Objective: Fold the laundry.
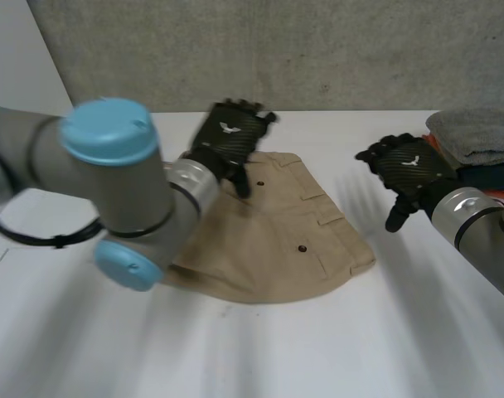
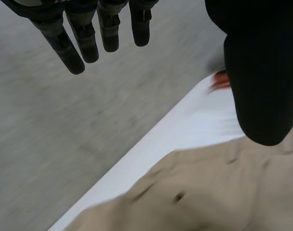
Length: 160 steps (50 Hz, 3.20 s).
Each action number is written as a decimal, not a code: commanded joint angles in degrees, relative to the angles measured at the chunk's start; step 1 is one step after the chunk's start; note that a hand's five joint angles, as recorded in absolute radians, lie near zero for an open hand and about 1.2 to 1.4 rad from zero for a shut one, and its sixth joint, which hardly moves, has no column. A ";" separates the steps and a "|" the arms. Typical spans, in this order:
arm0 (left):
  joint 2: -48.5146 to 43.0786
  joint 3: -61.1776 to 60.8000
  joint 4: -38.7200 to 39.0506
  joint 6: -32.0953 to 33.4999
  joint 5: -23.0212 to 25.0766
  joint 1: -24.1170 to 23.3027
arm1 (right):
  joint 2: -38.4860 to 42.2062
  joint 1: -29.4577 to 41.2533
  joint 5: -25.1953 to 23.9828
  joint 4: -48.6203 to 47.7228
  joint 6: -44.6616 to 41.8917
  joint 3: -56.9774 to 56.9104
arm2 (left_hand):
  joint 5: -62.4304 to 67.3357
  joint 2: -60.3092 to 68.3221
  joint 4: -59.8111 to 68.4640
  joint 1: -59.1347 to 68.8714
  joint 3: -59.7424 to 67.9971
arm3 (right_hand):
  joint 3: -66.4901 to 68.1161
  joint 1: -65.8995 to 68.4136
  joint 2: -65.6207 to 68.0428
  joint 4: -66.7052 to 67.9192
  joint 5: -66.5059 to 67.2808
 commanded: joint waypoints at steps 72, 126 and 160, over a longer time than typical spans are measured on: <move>13.68 -29.40 -3.38 8.82 1.04 14.72 | 8.13 6.76 1.31 0.77 -0.58 2.94 | 9.90 10.67 11.13 11.44 10.43 | 68.03 67.41 67.97 67.82 67.28; 1.11 -26.16 1.02 17.34 3.23 15.16 | 8.31 5.61 1.13 -1.87 -7.17 7.60 | 41.06 41.83 42.28 42.59 41.58 | 27.81 27.19 27.75 27.60 27.06; 7.86 -23.78 -3.82 13.48 0.42 14.02 | 10.06 5.61 0.95 -4.59 -5.41 6.73 | 67.44 68.21 68.67 68.97 67.97 | 26.12 25.50 26.06 25.91 25.37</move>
